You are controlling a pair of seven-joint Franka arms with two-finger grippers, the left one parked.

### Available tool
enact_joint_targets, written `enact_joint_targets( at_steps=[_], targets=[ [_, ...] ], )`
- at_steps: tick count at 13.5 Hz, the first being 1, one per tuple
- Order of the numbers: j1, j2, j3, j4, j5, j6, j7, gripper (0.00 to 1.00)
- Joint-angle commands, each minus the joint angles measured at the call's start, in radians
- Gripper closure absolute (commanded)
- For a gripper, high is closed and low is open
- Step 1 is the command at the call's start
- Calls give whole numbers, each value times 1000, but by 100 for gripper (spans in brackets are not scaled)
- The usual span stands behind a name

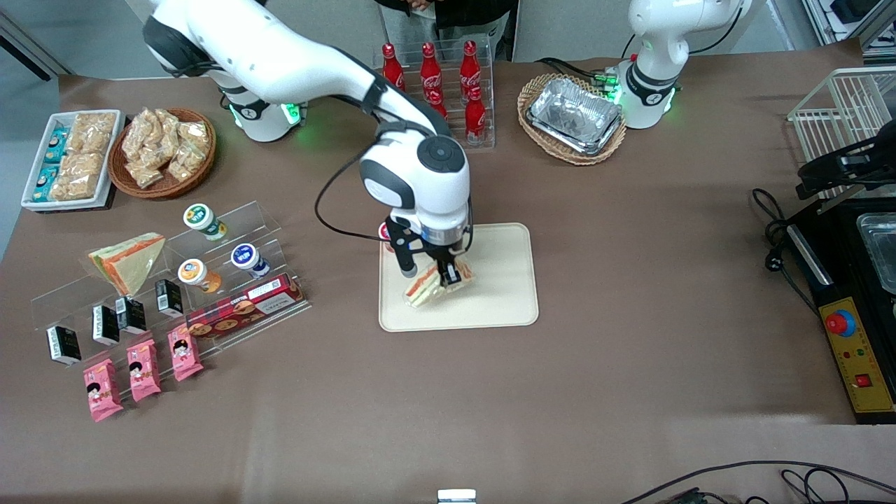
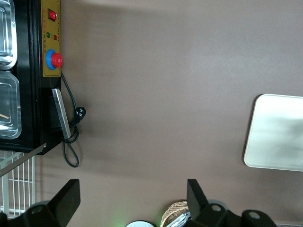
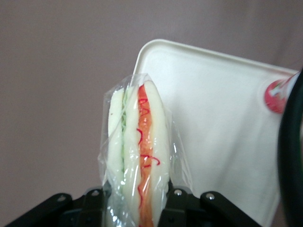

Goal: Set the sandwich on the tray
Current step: 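Carry the sandwich over the cream tray with the right gripper, then lower the sandwich onto the tray and open the right gripper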

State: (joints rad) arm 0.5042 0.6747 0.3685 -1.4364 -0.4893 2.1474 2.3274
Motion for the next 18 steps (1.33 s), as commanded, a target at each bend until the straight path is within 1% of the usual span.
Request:
enact_joint_targets(
  at_steps=[1, 2, 6, 16, 18],
  targets=[
    [33, 91, -52, 54, -23, 80, 95, 64],
    [33, 107, -54, 59, -20, 85, 128, 68],
    [31, 147, -63, 57, -20, 123, 297, 70],
    [31, 207, -63, 59, -18, 209, 325, 70],
    [31, 213, -63, 60, -20, 216, 316, 68]
  ],
)
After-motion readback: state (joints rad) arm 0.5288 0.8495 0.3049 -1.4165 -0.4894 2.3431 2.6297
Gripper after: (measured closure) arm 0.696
